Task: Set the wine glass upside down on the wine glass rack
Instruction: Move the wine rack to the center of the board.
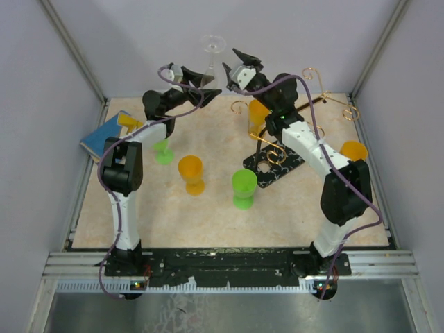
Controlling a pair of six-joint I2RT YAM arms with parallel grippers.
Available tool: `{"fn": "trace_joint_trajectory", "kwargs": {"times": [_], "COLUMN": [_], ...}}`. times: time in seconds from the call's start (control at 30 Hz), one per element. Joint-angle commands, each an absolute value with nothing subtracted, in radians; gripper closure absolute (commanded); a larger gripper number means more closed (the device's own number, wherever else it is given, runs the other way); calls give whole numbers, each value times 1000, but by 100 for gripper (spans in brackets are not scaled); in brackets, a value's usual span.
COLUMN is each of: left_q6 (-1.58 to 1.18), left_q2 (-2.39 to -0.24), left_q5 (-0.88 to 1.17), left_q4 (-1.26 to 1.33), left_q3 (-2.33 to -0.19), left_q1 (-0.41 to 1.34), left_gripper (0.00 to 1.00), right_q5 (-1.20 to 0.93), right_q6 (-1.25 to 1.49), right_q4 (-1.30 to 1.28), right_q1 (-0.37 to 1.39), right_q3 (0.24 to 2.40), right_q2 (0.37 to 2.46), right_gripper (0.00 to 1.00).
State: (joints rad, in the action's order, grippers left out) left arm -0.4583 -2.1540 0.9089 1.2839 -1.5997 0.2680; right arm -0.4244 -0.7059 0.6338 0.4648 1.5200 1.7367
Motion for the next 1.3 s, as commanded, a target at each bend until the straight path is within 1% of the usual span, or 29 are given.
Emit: {"fn": "trace_joint_trajectory", "kwargs": {"times": [0.0, 0.17, 0.47, 0.83, 1.03, 1.27], "left_q6": [-437, -421, -412, -416, -412, -407], "left_q2": [-2123, -2120, -2119, -2105, -2090, -2094], "left_q5": [916, 916, 916, 929, 930, 925], "left_q4": [1291, 1276, 1264, 1266, 1266, 1262], "left_q3": [-1599, -1592, -1589, -1578, -1563, -1567], "left_q1": [271, 272, 272, 272, 272, 272], "left_gripper": [39, 39, 40, 40, 40, 40], "right_q5": [-394, -433, -552, -584, -585, -597], "right_q6": [-796, -804, -717, -700, -738, -735], "right_q4": [667, 668, 680, 661, 616, 594], "right_q1": [474, 474, 474, 480, 483, 484], "right_q3": [1582, 1602, 1631, 1692, 1707, 1666], "right_q2": [1668, 1661, 1661, 1720, 1734, 1696], "right_gripper": [51, 52, 52, 61, 61, 57]}}
